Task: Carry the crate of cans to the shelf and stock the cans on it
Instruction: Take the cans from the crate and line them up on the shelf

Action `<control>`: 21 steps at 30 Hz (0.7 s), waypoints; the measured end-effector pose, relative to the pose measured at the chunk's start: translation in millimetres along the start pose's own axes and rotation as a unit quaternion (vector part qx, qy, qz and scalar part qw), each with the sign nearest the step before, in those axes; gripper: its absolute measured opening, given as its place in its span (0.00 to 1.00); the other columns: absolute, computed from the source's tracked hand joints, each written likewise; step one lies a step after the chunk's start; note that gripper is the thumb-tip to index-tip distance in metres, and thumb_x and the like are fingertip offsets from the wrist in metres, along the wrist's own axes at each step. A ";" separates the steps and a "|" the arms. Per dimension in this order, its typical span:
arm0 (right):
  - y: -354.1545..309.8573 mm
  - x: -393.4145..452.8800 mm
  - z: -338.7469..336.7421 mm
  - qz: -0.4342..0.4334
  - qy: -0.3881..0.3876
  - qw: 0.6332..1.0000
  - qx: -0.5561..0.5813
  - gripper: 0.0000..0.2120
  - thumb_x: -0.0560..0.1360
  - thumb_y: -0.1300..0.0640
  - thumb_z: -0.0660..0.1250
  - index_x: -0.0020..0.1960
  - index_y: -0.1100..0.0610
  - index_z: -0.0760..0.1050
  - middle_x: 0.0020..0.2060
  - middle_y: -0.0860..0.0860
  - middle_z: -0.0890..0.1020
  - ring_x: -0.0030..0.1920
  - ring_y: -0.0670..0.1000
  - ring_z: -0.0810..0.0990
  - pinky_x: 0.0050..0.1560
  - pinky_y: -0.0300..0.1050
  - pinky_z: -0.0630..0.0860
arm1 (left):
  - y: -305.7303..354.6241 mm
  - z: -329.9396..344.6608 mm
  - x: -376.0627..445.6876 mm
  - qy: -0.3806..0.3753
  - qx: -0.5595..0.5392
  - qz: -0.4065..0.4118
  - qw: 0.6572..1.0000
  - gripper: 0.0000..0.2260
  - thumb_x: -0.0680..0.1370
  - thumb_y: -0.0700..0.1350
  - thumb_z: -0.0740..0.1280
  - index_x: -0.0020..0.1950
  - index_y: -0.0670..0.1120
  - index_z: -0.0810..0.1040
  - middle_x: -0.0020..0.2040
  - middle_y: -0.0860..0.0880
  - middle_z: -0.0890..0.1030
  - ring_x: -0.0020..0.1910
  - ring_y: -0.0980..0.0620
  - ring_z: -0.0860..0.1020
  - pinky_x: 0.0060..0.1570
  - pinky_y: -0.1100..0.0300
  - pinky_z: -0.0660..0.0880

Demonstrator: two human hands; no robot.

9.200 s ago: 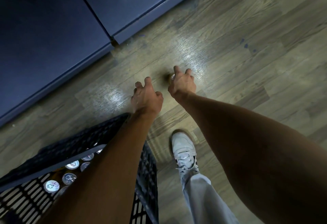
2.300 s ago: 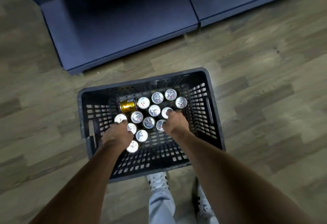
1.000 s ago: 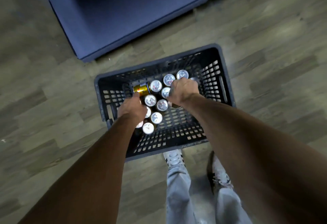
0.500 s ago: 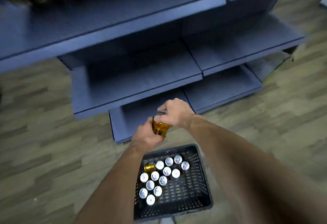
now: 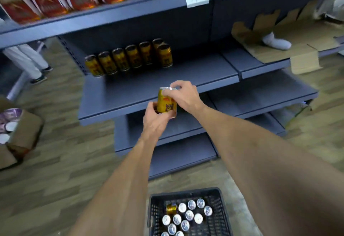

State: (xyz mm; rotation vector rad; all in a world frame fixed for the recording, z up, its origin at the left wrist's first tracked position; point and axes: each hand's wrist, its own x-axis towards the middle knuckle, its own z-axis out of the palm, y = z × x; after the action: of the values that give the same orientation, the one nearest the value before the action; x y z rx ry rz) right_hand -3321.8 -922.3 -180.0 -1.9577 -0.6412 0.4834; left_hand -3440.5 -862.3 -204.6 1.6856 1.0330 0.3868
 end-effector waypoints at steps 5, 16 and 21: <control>-34.8 34.9 18.1 0.078 0.072 0.978 0.178 0.26 0.64 0.35 0.74 0.50 0.55 0.78 0.46 0.51 0.82 0.47 0.52 0.82 0.47 0.47 0.79 | 36.3 -27.4 34.7 -0.070 -0.163 -0.030 0.984 0.12 0.71 0.51 0.73 0.48 0.46 0.77 0.37 0.47 0.77 0.29 0.55 0.68 0.31 0.60 0.65; -36.5 86.0 18.6 0.161 0.038 0.928 0.334 0.16 0.71 0.45 0.75 0.47 0.55 0.76 0.43 0.57 0.83 0.38 0.54 0.84 0.38 0.46 0.83 | 48.7 -10.3 92.1 -0.107 -0.178 -0.017 0.978 0.14 0.77 0.55 0.65 0.48 0.45 0.81 0.40 0.44 0.84 0.34 0.48 0.78 0.36 0.57 0.74; -26.7 124.1 26.4 0.120 0.053 0.943 0.307 0.12 0.73 0.42 0.72 0.40 0.51 0.80 0.42 0.54 0.84 0.46 0.55 0.84 0.50 0.51 0.82 | 46.4 17.6 120.8 -0.014 -0.134 0.031 0.990 0.13 0.73 0.55 0.71 0.50 0.46 0.80 0.41 0.49 0.86 0.39 0.52 0.84 0.46 0.56 0.79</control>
State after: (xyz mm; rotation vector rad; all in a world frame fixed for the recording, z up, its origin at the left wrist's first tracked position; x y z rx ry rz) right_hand -3246.3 -817.0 -175.4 -1.4517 -0.1444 0.6354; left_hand -3338.9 -780.5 -197.8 1.4792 0.8673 0.5190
